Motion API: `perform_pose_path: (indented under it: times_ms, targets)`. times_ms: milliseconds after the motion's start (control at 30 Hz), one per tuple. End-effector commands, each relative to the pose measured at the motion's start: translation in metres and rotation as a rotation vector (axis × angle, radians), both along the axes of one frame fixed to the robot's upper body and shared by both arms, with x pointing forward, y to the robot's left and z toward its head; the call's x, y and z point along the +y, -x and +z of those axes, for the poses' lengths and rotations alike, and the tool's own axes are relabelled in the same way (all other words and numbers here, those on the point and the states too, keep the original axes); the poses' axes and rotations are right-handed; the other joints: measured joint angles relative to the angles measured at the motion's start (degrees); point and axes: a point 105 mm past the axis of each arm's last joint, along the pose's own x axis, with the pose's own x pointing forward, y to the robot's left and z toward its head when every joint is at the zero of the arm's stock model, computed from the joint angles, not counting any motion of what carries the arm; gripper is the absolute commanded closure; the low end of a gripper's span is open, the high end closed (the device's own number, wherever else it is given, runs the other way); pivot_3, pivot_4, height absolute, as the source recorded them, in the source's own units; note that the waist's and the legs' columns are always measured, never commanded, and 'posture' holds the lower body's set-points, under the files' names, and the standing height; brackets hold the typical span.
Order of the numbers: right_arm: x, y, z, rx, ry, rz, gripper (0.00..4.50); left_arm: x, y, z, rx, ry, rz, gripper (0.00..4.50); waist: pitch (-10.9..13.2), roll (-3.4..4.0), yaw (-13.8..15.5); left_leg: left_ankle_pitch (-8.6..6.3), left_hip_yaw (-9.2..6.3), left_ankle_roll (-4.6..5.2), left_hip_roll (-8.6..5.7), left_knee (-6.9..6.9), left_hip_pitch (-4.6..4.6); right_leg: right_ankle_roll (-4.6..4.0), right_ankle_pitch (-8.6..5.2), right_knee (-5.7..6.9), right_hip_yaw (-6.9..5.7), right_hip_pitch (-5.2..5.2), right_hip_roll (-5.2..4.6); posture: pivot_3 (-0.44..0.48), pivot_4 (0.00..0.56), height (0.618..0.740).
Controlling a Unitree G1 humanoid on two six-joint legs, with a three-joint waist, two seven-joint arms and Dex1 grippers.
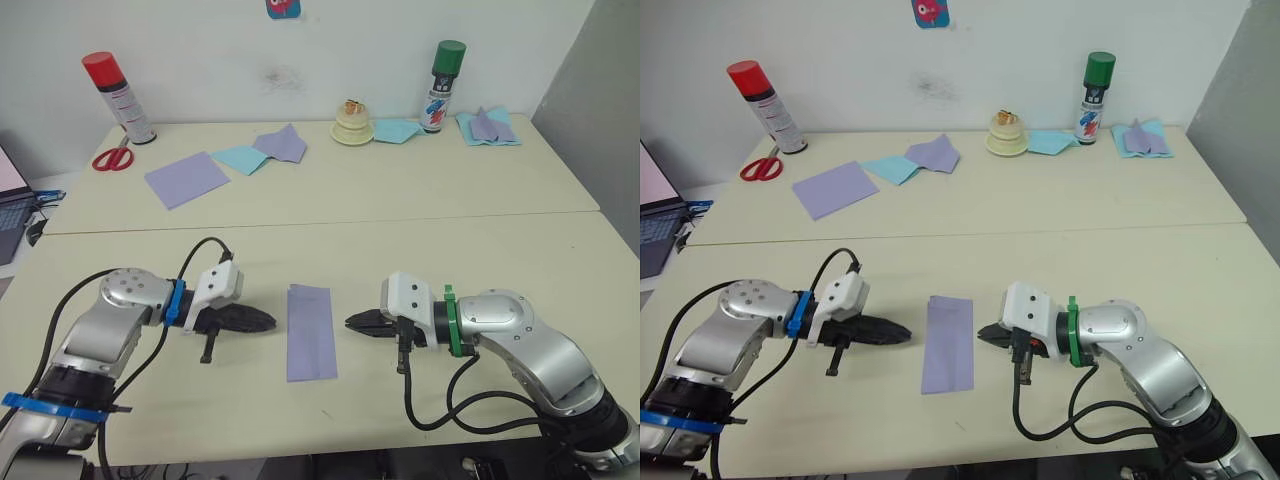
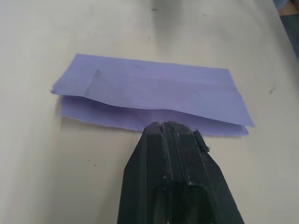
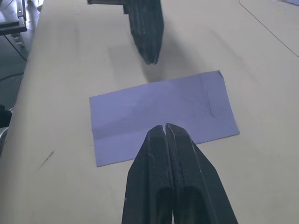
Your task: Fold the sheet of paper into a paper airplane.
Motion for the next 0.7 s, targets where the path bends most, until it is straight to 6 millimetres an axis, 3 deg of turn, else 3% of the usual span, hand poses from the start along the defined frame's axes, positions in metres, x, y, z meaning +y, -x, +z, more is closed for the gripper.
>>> perform_pose_path:
  times_ms: [33, 267, 500, 700]
  targets:
    - [0.003, 0.006, 0.019, -0.051, -0.024, 0.049, 4.46, -0.007, -0.002, 0.004, -0.066, -0.002, -0.007, 4.50, 0.01, 0.00, 0.10, 0.00, 0.00, 0.00, 0.01, 0.00, 0.00, -0.01, 0.00, 0.00, -0.01, 0.00, 0.00, 0.000, 0.150, 0.740]
    - [0.002, 0.007, 0.021, -0.048, -0.002, 0.066, 4.46, -0.034, 0.000, 0.004, -0.067, 0.062, -0.059, 4.50, 0.01, -0.01, 0.15, 0.00, 0.01, 0.00, 0.00, 0.05, -0.03, -0.01, 0.01, -0.01, -0.01, 0.01, -0.01, 0.000, 0.150, 0.740]
    - [-0.001, 0.009, 0.021, -0.046, 0.010, 0.065, 4.46, -0.046, -0.003, -0.002, -0.068, 0.058, -0.126, 4.50, 0.01, -0.01, 0.15, 0.00, 0.04, 0.00, 0.01, 0.05, -0.02, -0.02, 0.01, 0.02, -0.02, 0.02, 0.00, 0.000, 0.150, 0.740]
    - [-0.004, 0.013, 0.027, -0.056, 0.024, 0.062, 4.46, -0.080, -0.009, 0.009, -0.081, 0.137, -0.213, 4.50, 0.01, -0.03, 0.20, 0.00, 0.03, -0.01, 0.00, 0.11, -0.07, -0.02, 0.01, 0.03, -0.05, 0.02, 0.00, 0.000, 0.150, 0.740]
